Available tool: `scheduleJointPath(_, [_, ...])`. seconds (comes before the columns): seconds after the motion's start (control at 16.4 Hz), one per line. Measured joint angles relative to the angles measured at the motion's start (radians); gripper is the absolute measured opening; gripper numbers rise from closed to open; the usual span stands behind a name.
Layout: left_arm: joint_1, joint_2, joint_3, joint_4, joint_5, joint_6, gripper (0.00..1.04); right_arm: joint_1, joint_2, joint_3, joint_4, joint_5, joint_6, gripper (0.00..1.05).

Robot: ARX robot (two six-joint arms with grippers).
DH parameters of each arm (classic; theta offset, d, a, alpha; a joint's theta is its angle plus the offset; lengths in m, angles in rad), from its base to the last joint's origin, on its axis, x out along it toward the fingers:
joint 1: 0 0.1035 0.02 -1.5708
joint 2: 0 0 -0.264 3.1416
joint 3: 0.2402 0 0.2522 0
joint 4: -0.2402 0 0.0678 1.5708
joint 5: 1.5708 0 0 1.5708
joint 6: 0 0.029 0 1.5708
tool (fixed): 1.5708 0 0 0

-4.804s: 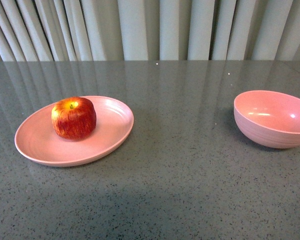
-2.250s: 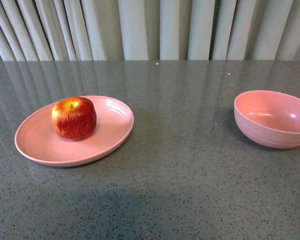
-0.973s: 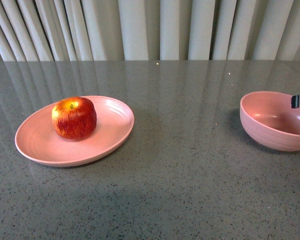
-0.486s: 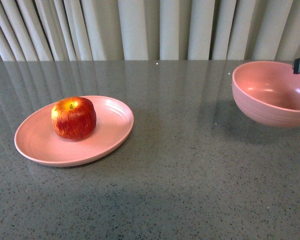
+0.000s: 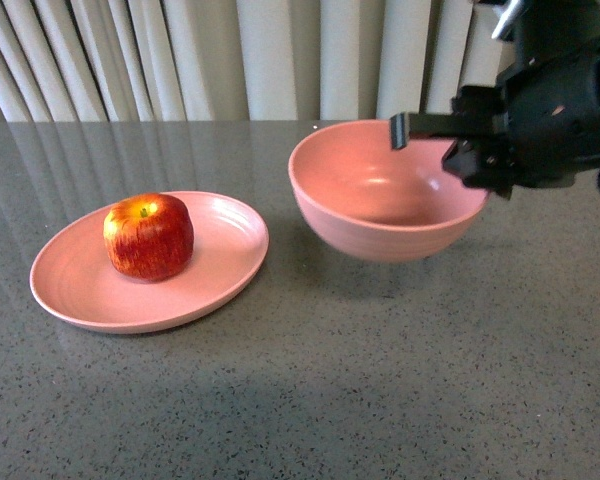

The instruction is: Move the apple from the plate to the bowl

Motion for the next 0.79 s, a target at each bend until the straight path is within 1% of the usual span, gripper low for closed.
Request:
scheduleJointPath(0.18, [0.0,0.0,0.0,0.0,0.0,0.0,0.98,0.051,0.063,0.011,0.002,0.016,0.014,0.03])
scheduleJointPath(0.79, [0.0,0.0,0.0,0.0,0.0,0.0,0.98,0.06,0.175,0.056,-0.018,0.027,0.088,0.03])
